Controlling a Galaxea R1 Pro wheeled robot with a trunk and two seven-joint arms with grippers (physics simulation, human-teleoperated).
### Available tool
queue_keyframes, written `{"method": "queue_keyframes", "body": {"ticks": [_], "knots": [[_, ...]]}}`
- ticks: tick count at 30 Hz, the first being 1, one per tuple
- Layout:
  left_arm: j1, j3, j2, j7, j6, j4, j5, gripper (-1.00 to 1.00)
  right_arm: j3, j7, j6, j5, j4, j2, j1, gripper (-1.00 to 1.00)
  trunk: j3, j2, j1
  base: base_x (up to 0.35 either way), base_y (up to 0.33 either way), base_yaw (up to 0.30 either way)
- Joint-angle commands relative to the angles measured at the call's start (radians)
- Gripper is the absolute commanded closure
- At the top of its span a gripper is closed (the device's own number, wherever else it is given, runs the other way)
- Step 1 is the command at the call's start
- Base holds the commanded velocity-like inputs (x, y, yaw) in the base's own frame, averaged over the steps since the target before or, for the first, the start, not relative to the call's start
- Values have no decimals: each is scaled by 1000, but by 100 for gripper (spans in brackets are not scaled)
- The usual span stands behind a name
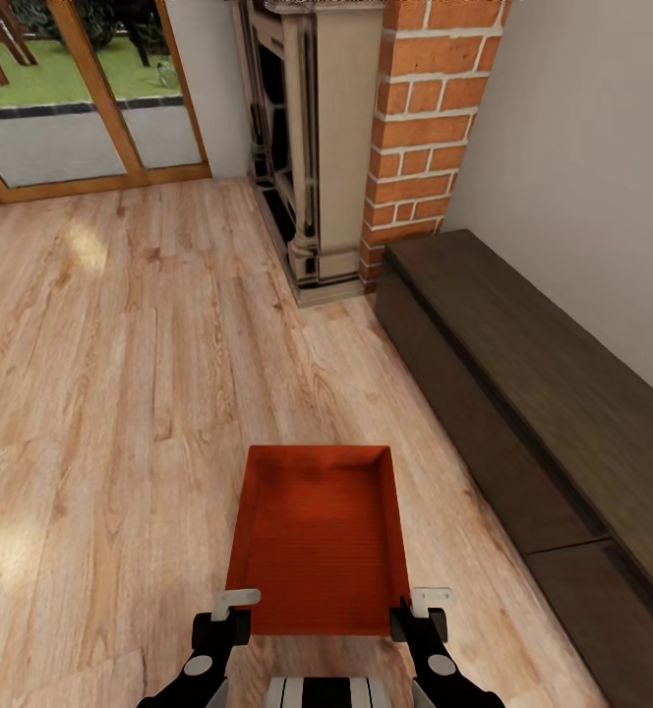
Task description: Move the two storage containers from the living room to the garage. In the garage, place one container on the floor and stack the other container on top of it (either order is fine).
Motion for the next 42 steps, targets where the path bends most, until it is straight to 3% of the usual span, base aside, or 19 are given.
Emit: {"method": "queue_keyframes", "body": {"ticks": [1, 42], "knots": [[0, -8, 2, 13, -5, 10, 15, 100, -1, -6, -4, 7, -3, -1, -1, 100, 3, 7, -4, 0, 0, 0], [0, -8, 4, 13, -5, 11, 15, 100, -1, -6, -4, 6, -3, -1, -1, 100, 131, 294, -161, 0, 0, 0]]}}
